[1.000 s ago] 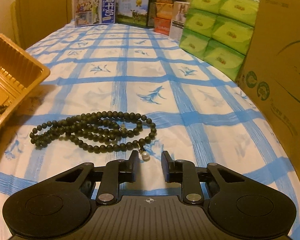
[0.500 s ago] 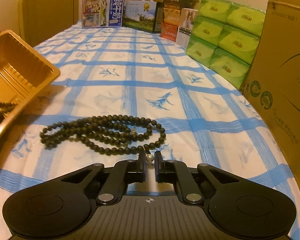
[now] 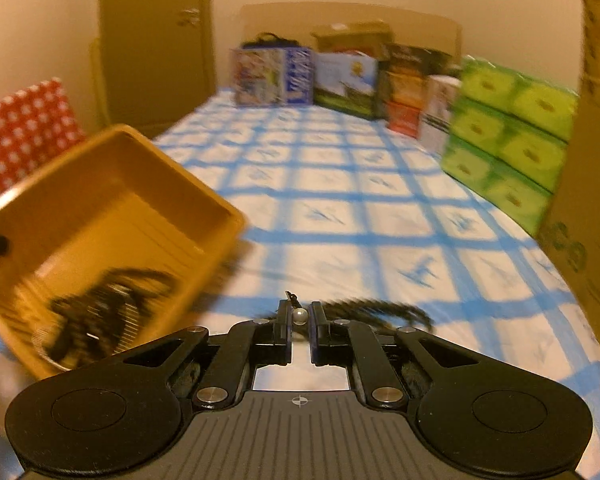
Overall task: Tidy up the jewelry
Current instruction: 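Carry the necklace into the tray and open the right tool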
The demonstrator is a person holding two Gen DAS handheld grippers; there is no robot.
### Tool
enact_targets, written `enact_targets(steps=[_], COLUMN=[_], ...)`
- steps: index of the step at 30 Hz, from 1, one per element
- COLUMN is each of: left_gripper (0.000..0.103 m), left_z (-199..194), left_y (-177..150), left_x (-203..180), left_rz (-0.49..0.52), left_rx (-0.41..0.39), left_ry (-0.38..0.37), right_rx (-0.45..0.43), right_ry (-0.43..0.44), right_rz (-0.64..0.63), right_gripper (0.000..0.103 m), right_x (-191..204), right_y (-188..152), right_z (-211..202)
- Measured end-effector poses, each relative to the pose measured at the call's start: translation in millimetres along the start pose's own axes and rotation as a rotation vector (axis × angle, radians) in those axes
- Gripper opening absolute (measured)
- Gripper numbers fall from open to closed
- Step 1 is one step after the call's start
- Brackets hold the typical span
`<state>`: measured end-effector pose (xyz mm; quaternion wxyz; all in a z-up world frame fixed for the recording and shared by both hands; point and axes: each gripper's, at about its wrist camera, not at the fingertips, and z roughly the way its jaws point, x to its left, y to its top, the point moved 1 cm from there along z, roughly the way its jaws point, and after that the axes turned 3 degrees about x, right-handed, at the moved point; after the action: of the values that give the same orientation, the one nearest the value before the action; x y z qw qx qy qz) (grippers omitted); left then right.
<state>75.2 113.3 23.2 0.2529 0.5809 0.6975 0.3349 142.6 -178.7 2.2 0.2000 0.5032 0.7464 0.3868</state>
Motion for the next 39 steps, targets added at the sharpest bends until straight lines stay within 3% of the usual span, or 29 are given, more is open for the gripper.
enact_targets(steps=[9,17,39], left_gripper=[0.006,0.006,0.006], left_z=[-0.7,-0.8,-0.7], left_y=[0.3,1.5,1.9], left_x=[0.1,-1.0,-2.6], left_rz=[-0.001,-0.002,-0.003], left_rx=[0.0,0.001,0.002], left_ry=[-0.002,-0.003,-0.003], right_rx=[-0.033,-0.017,0.037], right_ry=[0.15,0.218,0.3], right_rz=[-0.099,-0.15,-0.151], right_gripper=[0.008,0.008,0.008], right_x=[63.4,98.2,127.4], right_y=[20.9,28.5,26.9], right_z=[0.8,21.9,50.9])
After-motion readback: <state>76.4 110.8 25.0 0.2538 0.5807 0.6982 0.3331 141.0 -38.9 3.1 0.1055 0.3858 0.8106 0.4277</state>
